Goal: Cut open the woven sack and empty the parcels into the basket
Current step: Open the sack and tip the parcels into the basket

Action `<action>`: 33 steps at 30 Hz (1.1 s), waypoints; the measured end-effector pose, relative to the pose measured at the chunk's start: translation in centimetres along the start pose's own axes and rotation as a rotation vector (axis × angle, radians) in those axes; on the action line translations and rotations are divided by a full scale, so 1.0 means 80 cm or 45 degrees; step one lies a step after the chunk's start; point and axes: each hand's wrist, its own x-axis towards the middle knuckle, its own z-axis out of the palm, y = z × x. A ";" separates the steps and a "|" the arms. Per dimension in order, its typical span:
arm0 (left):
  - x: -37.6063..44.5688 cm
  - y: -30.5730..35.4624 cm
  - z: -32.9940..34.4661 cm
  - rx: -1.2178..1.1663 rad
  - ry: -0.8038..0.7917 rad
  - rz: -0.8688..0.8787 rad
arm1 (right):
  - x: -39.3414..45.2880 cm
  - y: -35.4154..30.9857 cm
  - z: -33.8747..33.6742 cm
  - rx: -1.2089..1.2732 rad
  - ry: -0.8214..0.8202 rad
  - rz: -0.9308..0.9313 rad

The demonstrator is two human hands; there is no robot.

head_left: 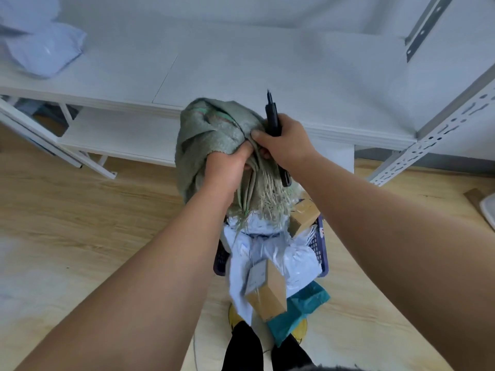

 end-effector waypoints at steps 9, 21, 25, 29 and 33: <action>-0.012 0.064 0.005 -0.030 0.147 0.191 | -0.007 -0.066 -0.025 0.090 0.052 -0.184; -0.038 0.073 0.017 0.007 0.119 0.212 | -0.027 -0.064 -0.053 0.088 0.104 -0.151; -0.040 0.077 0.019 0.052 0.015 0.152 | -0.028 -0.067 -0.064 -0.050 0.013 -0.105; -0.054 0.065 0.016 -0.063 -0.010 0.107 | -0.030 -0.063 -0.066 -0.046 0.004 -0.151; -0.068 0.052 0.008 -0.008 -0.011 0.085 | -0.025 -0.065 -0.068 0.096 -0.018 -0.080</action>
